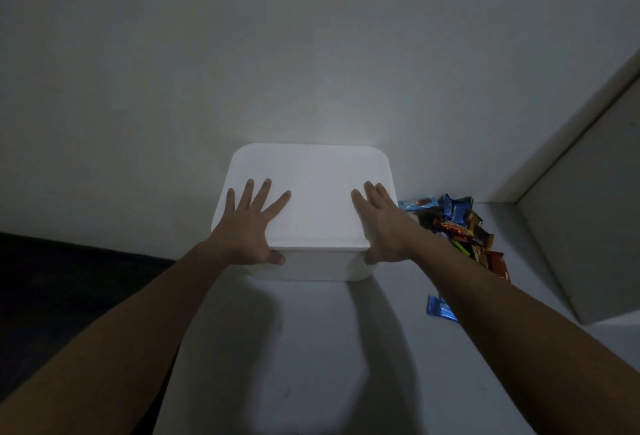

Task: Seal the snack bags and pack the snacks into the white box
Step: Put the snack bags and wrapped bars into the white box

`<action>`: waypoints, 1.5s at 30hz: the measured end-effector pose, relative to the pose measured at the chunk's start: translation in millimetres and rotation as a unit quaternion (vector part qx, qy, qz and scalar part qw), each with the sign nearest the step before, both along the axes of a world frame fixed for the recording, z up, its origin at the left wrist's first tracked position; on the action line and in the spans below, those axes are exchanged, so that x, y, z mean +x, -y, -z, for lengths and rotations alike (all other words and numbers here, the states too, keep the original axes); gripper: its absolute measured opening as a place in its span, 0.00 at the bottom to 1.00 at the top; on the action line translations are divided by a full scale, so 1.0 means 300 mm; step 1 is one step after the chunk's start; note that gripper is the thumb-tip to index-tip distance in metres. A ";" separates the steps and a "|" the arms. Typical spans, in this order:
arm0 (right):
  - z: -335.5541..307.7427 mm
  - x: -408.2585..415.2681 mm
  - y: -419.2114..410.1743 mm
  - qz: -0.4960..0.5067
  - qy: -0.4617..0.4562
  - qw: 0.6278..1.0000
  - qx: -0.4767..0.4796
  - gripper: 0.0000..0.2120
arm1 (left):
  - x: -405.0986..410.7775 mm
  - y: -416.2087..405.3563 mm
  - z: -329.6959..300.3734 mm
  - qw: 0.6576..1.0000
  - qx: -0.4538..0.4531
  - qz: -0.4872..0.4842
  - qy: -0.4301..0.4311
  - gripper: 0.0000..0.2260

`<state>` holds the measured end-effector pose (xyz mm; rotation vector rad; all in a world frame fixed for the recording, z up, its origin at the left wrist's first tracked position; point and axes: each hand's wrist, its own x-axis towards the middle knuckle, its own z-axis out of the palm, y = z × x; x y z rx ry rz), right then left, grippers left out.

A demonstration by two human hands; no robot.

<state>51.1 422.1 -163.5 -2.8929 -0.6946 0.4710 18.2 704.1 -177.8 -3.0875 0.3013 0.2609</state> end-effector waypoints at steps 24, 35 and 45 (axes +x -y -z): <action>-0.036 -0.116 0.467 0.090 0.001 0.993 0.083 0.47 | -0.048 0.648 -0.071 0.996 -0.043 0.065 0.036 0.52; 0.012 -0.141 0.765 0.162 -0.034 0.985 0.057 0.37 | -0.041 0.912 0.021 0.995 0.014 0.085 0.049 0.45; 0.011 -0.090 0.732 0.137 -0.043 0.985 0.098 0.24 | -0.024 0.893 0.010 0.977 -0.162 -0.005 0.136 0.30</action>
